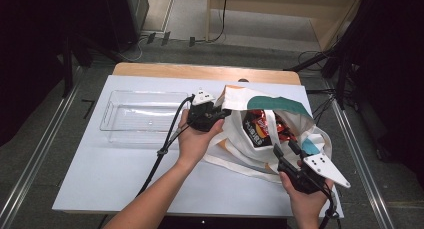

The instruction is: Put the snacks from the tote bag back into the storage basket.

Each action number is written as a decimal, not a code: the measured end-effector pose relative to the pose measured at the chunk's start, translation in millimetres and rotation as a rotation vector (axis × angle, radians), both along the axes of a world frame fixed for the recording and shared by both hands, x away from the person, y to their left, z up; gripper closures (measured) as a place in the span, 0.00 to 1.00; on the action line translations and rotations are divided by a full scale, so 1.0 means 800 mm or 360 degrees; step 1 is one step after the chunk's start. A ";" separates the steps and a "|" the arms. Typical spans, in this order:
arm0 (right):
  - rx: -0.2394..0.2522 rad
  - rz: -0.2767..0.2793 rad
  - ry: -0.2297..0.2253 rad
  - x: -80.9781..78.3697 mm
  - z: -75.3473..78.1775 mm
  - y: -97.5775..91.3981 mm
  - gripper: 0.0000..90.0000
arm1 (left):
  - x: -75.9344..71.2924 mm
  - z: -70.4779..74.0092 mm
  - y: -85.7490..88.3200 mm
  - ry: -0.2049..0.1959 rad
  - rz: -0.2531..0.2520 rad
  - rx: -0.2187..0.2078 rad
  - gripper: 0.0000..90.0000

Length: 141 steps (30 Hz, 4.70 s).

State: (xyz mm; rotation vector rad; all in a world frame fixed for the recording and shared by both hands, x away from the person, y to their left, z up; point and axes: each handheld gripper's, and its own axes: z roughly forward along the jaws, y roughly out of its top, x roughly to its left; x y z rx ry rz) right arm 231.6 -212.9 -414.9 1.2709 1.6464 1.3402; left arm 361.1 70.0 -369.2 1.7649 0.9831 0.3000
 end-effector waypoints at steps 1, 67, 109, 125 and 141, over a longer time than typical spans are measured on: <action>0.0018 0.0040 0.0062 0.006 -0.008 0.000 0.52 | 0.000 0.000 0.001 -0.0006 -0.0003 -0.0006 0.90; 0.0371 -0.0025 0.0033 0.037 0.037 -0.112 0.57 | 0.022 0.017 -0.040 -0.0184 0.0036 0.0282 0.92; -0.0185 0.0861 0.0314 0.026 -0.029 0.054 1.00 | 0.001 0.036 -0.038 -0.0273 -0.0008 0.0210 0.56; -0.0057 0.0828 0.0114 0.008 -0.009 0.016 0.75 | 0.045 -0.082 -0.057 0.0243 -0.0055 0.0416 0.98; 0.0287 -0.0172 0.0162 0.032 -0.037 -0.087 0.64 | 0.016 -0.103 -0.030 0.0113 0.0005 0.0212 0.96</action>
